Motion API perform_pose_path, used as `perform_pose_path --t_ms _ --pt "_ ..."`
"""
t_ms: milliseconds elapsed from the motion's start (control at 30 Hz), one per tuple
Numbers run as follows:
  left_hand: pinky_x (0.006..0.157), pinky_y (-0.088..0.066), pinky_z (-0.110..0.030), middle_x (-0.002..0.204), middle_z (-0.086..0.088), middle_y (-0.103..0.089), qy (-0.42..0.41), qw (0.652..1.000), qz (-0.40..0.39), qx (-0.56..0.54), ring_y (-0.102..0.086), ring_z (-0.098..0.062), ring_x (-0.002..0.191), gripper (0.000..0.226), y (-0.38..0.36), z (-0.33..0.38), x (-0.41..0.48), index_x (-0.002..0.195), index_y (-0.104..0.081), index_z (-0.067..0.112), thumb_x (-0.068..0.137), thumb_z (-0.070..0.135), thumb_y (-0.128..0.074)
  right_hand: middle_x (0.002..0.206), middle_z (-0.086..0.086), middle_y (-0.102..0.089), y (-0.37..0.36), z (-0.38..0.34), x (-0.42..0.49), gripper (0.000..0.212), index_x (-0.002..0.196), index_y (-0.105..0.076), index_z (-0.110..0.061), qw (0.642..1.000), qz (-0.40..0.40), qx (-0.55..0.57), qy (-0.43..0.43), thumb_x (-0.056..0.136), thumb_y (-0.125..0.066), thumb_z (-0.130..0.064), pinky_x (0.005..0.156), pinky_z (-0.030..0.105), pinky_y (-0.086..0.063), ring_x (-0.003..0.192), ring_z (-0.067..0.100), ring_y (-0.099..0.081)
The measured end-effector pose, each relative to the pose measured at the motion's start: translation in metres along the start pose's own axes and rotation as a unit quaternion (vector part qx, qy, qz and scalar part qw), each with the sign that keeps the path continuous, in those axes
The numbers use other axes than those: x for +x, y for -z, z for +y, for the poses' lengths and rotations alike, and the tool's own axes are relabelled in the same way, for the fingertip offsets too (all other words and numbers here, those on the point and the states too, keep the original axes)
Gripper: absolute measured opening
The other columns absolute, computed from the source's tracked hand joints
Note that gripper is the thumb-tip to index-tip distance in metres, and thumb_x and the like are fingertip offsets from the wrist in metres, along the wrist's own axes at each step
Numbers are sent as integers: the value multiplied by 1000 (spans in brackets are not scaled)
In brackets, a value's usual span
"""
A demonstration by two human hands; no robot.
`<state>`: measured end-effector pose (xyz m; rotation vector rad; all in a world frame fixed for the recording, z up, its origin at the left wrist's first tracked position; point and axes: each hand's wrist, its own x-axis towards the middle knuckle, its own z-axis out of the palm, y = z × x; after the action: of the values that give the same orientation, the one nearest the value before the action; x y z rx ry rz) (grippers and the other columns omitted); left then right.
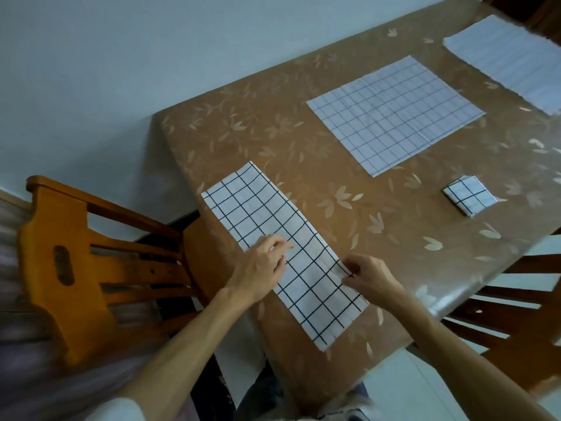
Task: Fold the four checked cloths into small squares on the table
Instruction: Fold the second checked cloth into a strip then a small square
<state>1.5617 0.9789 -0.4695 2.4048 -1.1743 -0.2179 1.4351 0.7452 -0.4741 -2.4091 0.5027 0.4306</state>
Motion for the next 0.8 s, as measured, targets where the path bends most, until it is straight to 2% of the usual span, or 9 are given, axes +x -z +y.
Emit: perform_pose_path --t_ms 67,133,233,333,400,500,667,733,800 --pt "106 -46 -34 141 -2 -47 -25 998 -40 30 -46 -18 129 50 5 2 31 143 -47 21 94 14 -58 71 -6 -54 10 7 -4 21 72 -54 -17 998 11 -39 40 79 -70 -5 62 31 -48 66 14 -52" --pt "120 -24 -37 159 -7 -28 -42 992 -87 85 -27 -23 146 69 6 4 58 153 -31 21 92 11 -61 74 -5 -56 19 17 -6 21 71 -56 -14 995 29 -61 67 79 -67 1 65 33 -52 68 12 -55" --pt "124 -10 -43 166 -8 -5 -72 968 -151 187 -6 -25 153 85 1 5 88 157 -18 25 89 18 -68 82 -3 -62 29 31 -8 19 77 -68 -13 989 76 -97 86 81 -65 5 70 33 -54 74 15 -58" --pt "123 -6 -45 166 -7 -4 -93 949 -197 226 -4 -25 153 92 -10 5 104 156 -17 26 85 32 -74 81 -2 -64 35 48 -10 21 77 -72 -14 980 134 -118 90 76 -70 7 65 38 -54 74 18 -58" --pt "123 -7 -46 159 -6 -28 -102 943 -218 231 -18 -24 150 86 -17 5 108 153 -28 24 83 38 -76 83 0 -65 37 58 -11 19 81 -73 -16 977 169 -118 61 77 -72 2 67 42 -53 76 23 -59" --pt "118 -21 -41 123 -2 -55 -100 944 -207 238 -46 -23 124 68 -24 -1 108 138 -46 21 80 37 -79 86 1 -65 39 71 -11 17 85 -72 -17 968 230 -100 29 79 -71 -1 75 46 -49 81 26 -59" --pt "94 -43 -34 91 3 -59 -86 957 -165 224 -54 -19 88 22 -12 -24 101 100 -64 22 84 27 -78 85 -1 -62 41 78 -4 17 83 -71 -16 953 285 -94 32 77 -73 -1 80 45 -45 84 26 -58" --pt "82 -48 -35 83 -1 -58 -104 965 -115 211 -53 -21 79 18 -1 -35 95 88 -66 17 78 19 -80 87 0 -62 41 78 0 16 83 -71 -15 945 308 -93 48 77 -72 0 80 42 -42 84 26 -57" --pt "76 -49 -35 83 -4 -56 -108 972 -50 201 -51 -23 78 19 9 -44 87 88 -66 13 76 15 -80 89 1 -61 39 77 3 17 84 -70 -14 941 317 -94 75 77 -71 1 79 43 -44 85 26 -56"
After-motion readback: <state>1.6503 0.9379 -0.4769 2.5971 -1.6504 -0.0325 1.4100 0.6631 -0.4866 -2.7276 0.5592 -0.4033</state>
